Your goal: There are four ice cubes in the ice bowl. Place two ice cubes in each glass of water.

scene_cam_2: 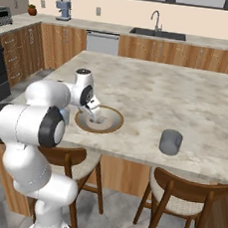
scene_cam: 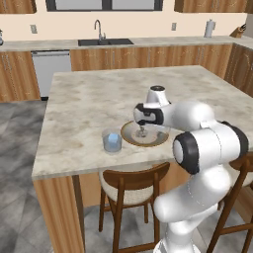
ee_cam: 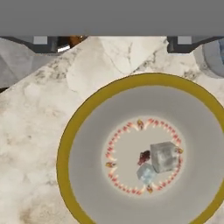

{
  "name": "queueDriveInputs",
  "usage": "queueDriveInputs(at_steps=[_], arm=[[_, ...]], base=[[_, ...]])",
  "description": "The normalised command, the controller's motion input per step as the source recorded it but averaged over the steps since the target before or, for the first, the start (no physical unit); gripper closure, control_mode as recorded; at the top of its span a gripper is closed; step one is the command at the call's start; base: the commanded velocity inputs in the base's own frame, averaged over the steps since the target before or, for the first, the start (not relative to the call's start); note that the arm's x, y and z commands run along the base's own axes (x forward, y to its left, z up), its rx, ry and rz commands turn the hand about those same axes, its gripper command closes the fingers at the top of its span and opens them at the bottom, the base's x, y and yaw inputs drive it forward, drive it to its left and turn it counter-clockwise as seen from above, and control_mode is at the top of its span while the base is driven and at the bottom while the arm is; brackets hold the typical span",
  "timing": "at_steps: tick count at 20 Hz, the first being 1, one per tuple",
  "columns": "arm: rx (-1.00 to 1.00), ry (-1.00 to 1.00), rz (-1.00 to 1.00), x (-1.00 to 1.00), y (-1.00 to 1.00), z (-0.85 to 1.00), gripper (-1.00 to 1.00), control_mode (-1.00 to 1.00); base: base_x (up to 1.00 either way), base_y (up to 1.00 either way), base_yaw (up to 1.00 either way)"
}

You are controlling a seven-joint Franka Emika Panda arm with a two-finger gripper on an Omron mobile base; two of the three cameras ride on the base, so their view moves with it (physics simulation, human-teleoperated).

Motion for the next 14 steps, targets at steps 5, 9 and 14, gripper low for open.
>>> queueDriveInputs(at_steps=[5, 9, 14], arm=[[0.07, 0.0, 0.0, 0.84, 0.0, -0.18, -1.0, -1.0], [0.0, 0.06, 0.0, 0.7, -0.01, 0.0, -1.0, -1.0], [0.0, 0.13, 0.0, 0.28, 0.0, -0.21, -1.0, -1.0]], base=[[0.0, 0.0, 0.0], [0.0, 0.0, 0.0], [0.0, 0.0, 0.0]])
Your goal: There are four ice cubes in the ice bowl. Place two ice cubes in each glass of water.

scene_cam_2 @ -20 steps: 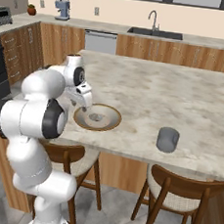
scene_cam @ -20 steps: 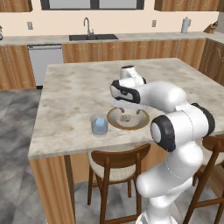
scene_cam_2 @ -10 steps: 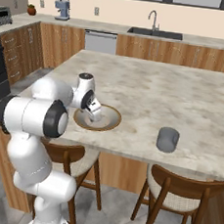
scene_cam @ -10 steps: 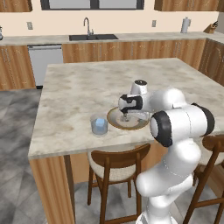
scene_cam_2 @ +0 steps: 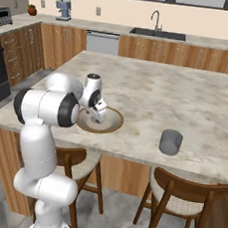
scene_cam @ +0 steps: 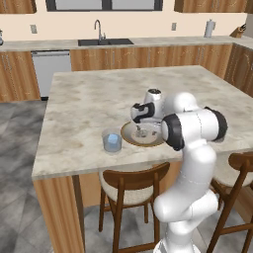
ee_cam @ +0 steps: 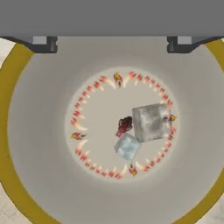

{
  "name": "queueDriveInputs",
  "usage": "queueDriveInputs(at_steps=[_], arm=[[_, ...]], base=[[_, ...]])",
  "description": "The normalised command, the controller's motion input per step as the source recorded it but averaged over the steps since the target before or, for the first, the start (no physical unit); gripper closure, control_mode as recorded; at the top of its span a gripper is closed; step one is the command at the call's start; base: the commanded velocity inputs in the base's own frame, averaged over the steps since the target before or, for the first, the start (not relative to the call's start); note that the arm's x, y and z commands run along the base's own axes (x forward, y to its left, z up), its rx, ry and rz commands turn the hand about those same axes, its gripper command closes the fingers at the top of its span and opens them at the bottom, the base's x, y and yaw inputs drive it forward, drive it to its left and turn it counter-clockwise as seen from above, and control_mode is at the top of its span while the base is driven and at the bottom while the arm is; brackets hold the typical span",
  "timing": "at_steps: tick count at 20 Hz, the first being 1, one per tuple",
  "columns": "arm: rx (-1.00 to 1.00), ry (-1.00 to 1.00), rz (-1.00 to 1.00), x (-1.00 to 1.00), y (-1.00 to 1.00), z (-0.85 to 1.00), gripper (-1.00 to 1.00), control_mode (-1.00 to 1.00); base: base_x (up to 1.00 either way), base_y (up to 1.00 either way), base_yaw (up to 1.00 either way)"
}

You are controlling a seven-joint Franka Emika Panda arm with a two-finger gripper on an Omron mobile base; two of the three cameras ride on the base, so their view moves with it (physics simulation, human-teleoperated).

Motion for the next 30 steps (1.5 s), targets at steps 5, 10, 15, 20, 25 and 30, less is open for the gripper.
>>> queueDriveInputs(at_steps=[5, 10, 15, 20, 25, 30], arm=[[0.0, 0.09, 0.0, 0.32, 0.03, -0.3, -1.0, -1.0], [0.0, 0.06, 0.0, 0.37, 0.03, -0.27, -1.0, -1.0], [0.0, 0.02, 0.0, 0.39, 0.07, -0.25, -1.0, -1.0], [0.0, 0.04, 0.0, 0.34, 0.03, -0.31, -1.0, -1.0], [0.0, 0.03, 0.0, 0.27, 0.0, -0.2, -1.0, -1.0], [0.0, 0.03, 0.0, 0.07, 0.0, -0.13, -1.0, -1.0]], base=[[0.0, 0.0, 0.0], [0.0, 0.0, 0.0], [0.0, 0.0, 0.0], [0.0, 0.0, 0.0], [0.0, 0.0, 0.0], [0.0, 0.0, 0.0]])
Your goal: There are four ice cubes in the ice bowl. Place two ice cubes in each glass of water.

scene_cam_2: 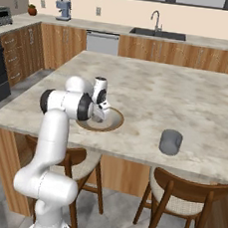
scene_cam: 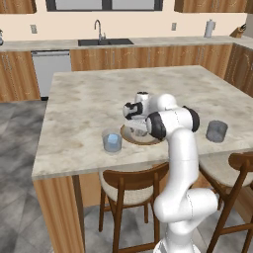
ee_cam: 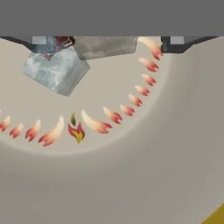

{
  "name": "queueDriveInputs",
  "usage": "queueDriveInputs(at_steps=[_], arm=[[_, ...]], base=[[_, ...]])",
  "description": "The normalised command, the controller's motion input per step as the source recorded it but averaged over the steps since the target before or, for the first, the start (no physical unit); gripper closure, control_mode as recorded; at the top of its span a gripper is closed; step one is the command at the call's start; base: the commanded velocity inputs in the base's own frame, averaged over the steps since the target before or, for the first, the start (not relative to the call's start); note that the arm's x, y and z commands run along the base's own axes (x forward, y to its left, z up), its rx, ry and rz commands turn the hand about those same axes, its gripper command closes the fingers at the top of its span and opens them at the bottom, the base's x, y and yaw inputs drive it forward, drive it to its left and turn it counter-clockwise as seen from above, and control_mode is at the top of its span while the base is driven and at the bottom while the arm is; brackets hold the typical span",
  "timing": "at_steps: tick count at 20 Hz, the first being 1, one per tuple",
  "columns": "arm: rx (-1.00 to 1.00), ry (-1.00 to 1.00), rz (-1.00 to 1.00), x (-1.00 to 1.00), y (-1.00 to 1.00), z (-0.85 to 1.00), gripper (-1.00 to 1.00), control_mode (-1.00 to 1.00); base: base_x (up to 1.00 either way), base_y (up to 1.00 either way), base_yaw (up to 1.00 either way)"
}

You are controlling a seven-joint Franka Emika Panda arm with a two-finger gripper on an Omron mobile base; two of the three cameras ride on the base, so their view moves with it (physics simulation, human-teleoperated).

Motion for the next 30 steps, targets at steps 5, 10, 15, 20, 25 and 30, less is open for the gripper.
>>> queueDriveInputs(at_steps=[5, 10, 15, 20, 25, 30], arm=[[0.0, 0.03, 0.0, -0.18, 0.02, -0.28, 1.0, -1.0], [0.0, 0.01, 0.0, -0.16, 0.0, 0.02, 1.0, -1.0], [0.0, 0.03, 0.0, -0.32, -0.04, 0.71, 1.0, -1.0], [0.03, 0.03, 0.0, -0.94, -0.58, 0.61, 1.0, -1.0], [0.02, 0.03, 0.0, -0.97, -0.98, 0.67, 1.0, -1.0], [0.0, 0.03, 0.01, -0.8, -1.0, 0.42, 1.0, -1.0]], base=[[0.0, 0.0, 0.0], [0.0, 0.0, 0.0], [0.0, 0.0, 0.0], [0.0, 0.0, 0.0], [0.0, 0.0, 0.0], [0.0, 0.0, 0.0]])
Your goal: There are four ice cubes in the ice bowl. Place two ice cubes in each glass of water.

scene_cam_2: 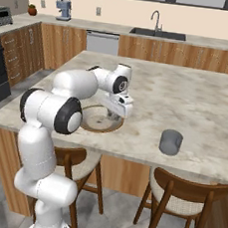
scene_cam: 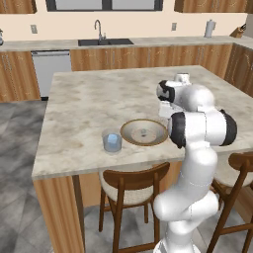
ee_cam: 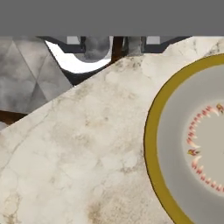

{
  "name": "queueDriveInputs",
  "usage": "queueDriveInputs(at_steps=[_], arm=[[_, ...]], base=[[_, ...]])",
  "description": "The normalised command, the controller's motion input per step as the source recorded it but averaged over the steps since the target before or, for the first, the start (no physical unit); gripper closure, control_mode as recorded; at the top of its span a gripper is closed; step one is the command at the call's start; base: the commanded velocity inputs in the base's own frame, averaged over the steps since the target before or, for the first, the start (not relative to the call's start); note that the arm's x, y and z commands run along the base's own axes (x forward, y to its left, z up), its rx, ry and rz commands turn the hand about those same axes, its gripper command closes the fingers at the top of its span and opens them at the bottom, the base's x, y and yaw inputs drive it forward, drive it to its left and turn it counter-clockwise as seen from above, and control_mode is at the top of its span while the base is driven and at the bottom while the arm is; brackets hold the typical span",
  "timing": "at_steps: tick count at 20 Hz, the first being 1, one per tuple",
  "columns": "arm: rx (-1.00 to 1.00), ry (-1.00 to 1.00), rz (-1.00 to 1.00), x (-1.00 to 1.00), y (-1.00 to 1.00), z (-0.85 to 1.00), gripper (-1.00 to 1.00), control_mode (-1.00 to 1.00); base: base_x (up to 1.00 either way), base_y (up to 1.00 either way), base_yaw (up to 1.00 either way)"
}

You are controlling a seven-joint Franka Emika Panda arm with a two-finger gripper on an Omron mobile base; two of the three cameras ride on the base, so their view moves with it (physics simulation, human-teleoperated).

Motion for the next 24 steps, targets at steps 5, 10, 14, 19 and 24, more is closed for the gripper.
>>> queueDriveInputs(at_steps=[5, 10, 14, 19, 24], arm=[[0.0, 0.01, 0.0, -0.31, -1.0, 0.19, 1.0, -1.0], [0.0, 0.01, 0.0, 0.0, -1.0, 0.13, 1.0, -1.0], [0.0, 0.06, 0.0, 0.0, -1.0, 0.2, 1.0, -1.0], [0.0, 0.02, 0.0, 0.15, -0.79, 0.0, 1.0, -1.0], [0.0, 0.0, 0.0, 0.19, -0.37, 0.0, 1.0, -1.0]], base=[[0.0, 0.0, 0.0], [0.0, 0.0, 0.0], [0.0, 0.0, 0.0], [0.0, 0.0, 0.0], [0.0, 0.0, 0.0]])
